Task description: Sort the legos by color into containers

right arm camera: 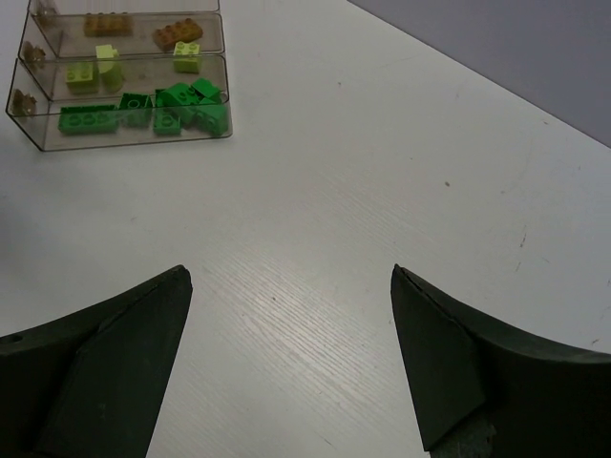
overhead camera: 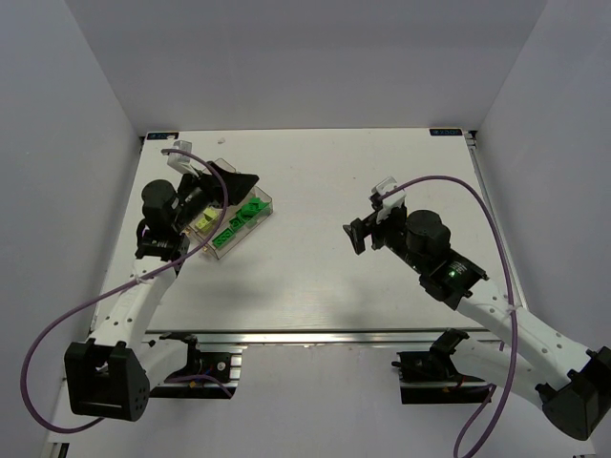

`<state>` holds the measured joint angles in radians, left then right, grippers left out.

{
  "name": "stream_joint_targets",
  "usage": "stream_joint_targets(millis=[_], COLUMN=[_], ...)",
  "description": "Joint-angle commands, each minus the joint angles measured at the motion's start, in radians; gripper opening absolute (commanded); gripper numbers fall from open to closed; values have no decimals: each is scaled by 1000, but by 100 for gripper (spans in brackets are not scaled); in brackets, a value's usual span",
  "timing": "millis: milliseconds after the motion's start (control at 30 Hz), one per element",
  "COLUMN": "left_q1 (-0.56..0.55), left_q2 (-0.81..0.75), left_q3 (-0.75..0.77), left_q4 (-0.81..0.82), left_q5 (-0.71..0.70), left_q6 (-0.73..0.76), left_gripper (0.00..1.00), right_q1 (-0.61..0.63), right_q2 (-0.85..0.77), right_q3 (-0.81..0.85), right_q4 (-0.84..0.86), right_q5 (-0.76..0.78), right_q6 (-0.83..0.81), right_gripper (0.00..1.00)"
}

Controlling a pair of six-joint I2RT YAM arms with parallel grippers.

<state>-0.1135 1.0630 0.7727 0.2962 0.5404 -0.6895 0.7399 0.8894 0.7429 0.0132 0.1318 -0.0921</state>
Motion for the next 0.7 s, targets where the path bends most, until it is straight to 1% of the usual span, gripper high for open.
stream_joint_targets(millis=[0, 267, 667], left_q1=[-2, -2, -3], left_q2=[-1, 2, 11], left_q3=[5, 5, 2], left_q4=[20, 20, 29], left_q5=[23, 26, 36], left_q6=[-4, -5, -16], left_gripper=[98, 98, 98], right_q1=[0, -2, 0], right_q2=[-15, 23, 33], right_q3=[1, 4, 13], right_q4=[74, 70, 59], right_q5=[37, 51, 58], right_q6=[18, 32, 52], right_gripper=[89, 89, 89])
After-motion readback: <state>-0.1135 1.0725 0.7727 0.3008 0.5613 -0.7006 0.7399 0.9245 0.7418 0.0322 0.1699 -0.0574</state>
